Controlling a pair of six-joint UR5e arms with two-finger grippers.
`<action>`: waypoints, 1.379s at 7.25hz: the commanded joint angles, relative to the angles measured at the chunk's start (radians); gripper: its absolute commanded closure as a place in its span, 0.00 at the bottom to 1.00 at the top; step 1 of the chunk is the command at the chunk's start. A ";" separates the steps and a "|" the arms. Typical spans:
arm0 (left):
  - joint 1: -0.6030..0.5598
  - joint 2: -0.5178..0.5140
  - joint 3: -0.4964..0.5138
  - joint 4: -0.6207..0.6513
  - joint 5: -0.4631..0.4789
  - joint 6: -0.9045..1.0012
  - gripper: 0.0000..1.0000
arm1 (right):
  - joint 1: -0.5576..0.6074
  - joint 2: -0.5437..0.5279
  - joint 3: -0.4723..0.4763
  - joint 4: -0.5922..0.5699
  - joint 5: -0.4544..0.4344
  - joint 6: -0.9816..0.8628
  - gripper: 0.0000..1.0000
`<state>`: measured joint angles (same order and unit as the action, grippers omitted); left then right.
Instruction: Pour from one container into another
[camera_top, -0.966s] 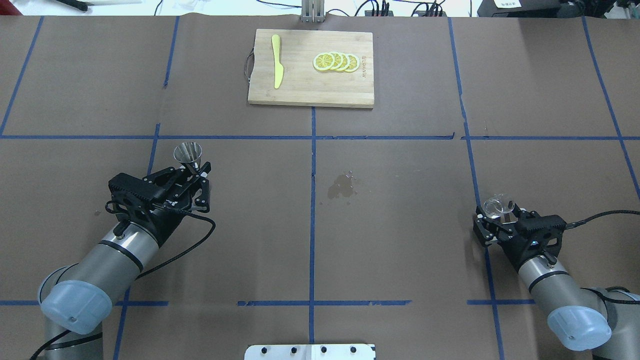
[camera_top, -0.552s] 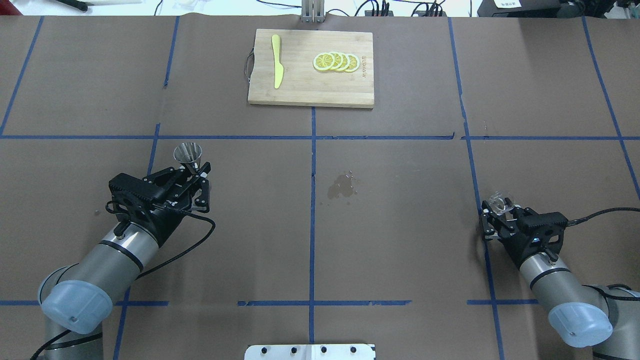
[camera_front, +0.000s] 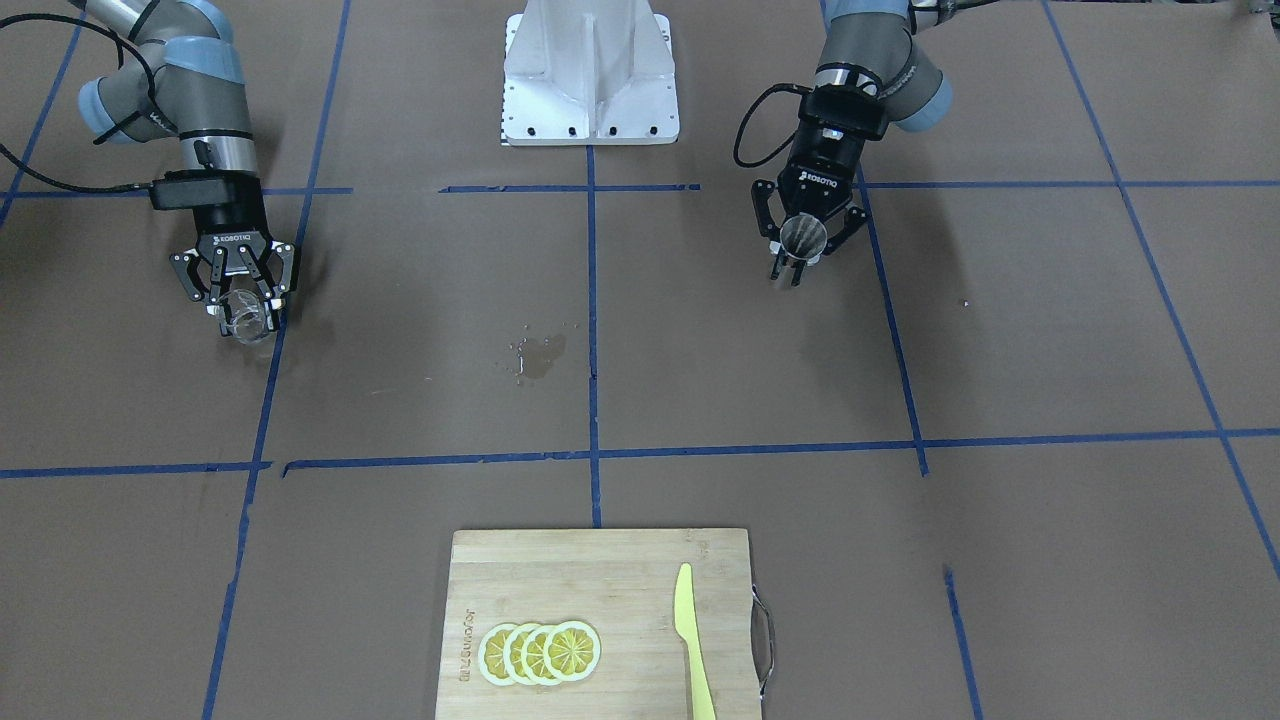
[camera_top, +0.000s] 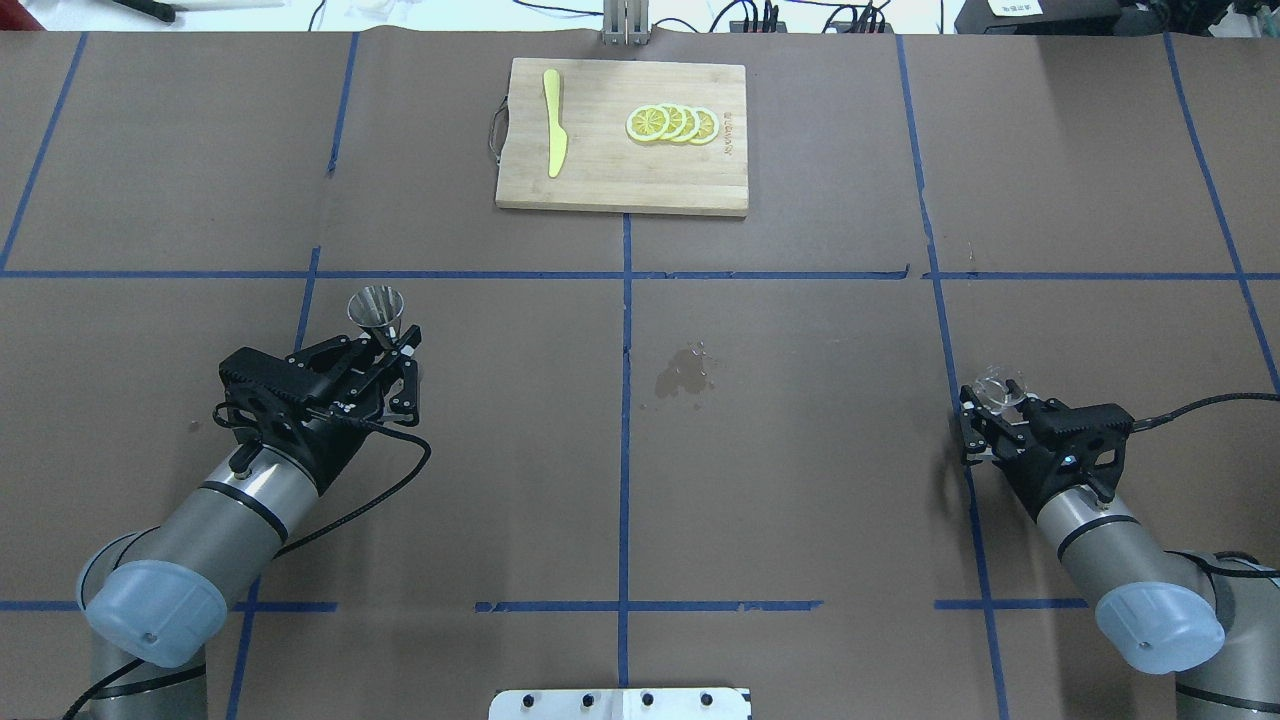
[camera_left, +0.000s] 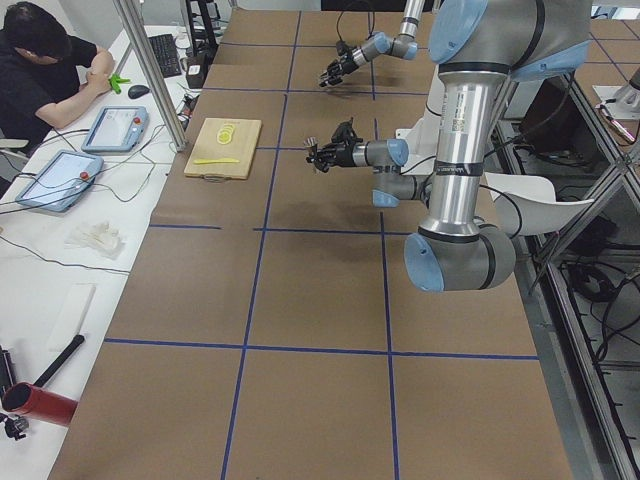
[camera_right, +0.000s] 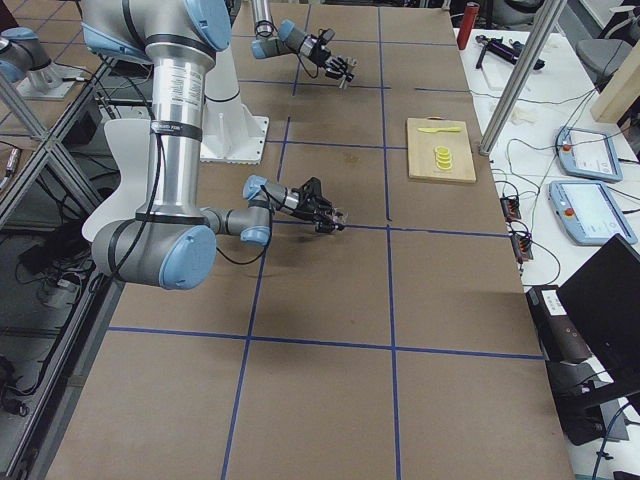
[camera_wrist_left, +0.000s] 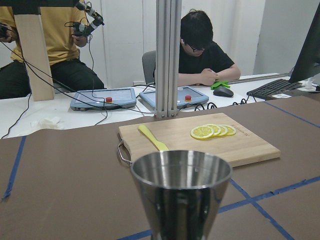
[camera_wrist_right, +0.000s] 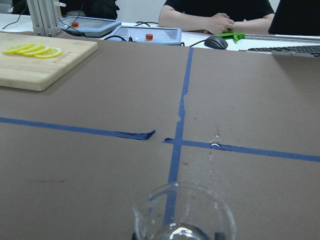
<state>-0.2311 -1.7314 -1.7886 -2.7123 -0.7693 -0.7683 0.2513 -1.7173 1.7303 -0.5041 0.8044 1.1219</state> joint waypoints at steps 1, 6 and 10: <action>0.009 -0.099 0.062 0.006 -0.007 0.007 1.00 | 0.031 0.010 0.060 0.001 0.049 -0.147 1.00; 0.068 -0.213 0.096 0.003 -0.008 0.095 1.00 | 0.055 0.191 0.154 -0.121 0.125 -0.392 1.00; -0.003 -0.269 0.121 0.002 -0.308 0.231 1.00 | 0.138 0.428 0.307 -0.544 0.361 -0.568 1.00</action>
<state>-0.1983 -1.9854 -1.6686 -2.7097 -0.9626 -0.5782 0.3632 -1.3895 2.0076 -0.9016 1.0848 0.5859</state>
